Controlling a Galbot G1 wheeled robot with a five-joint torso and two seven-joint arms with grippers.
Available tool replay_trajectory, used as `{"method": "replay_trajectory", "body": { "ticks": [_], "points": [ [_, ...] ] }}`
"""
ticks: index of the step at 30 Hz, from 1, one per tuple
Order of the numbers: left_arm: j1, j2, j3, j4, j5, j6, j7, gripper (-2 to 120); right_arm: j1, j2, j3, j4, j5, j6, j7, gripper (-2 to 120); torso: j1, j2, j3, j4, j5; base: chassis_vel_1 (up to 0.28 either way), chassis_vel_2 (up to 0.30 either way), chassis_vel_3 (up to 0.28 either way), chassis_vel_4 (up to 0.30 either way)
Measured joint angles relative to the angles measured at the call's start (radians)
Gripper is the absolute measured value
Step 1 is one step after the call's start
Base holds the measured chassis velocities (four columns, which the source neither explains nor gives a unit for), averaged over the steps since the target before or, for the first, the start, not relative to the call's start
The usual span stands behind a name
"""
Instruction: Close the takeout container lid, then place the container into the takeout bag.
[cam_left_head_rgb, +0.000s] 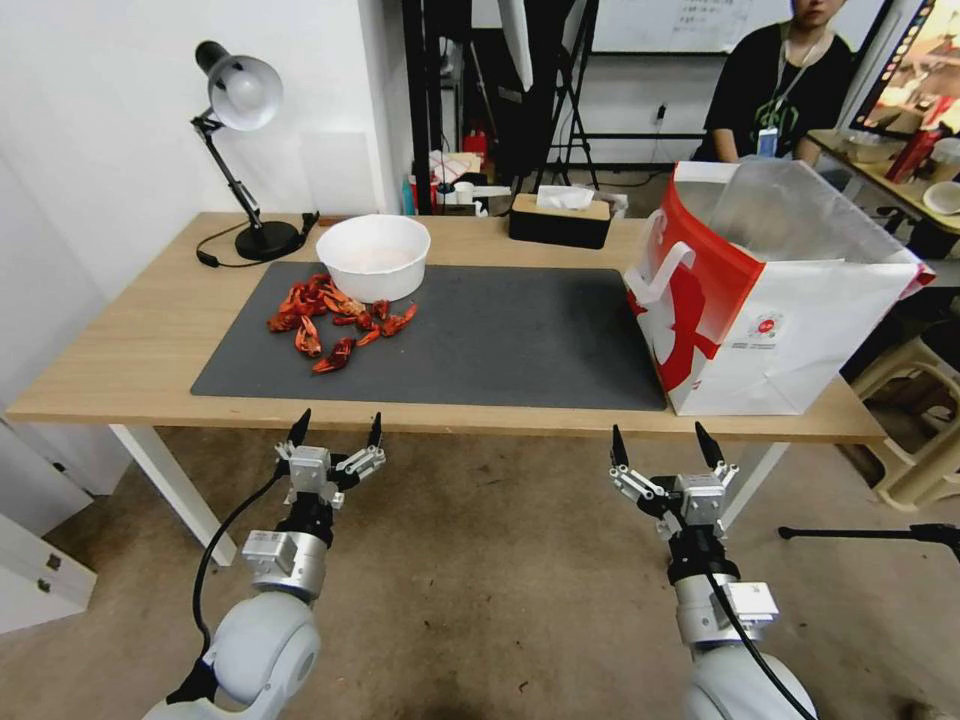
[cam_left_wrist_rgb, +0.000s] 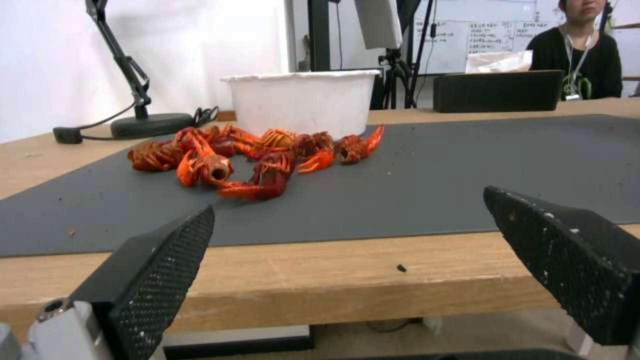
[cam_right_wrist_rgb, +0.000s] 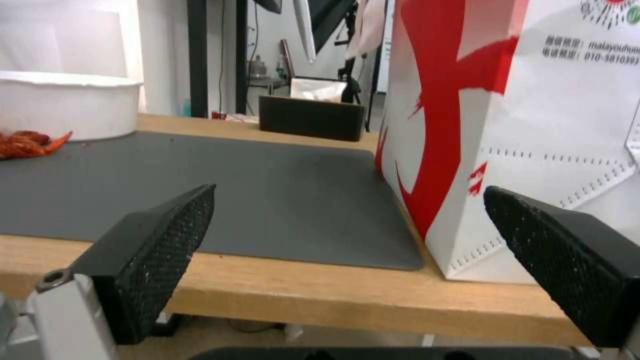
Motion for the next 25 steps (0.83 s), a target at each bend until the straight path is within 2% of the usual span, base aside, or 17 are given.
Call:
{"method": "replay_trajectory", "body": {
  "ticks": [25],
  "points": [
    [-0.002, -0.003, 0.0, 0.009, -0.003, -0.001, 0.001, 100, 0.008, 0.002, -0.002, -0.023, 0.002, 0.012, -0.003, 100, 0.0, 0.0, 0.0, 0.0, 0.0001, 0.0, 0.0, 0.0, 0.0]
  ]
}}
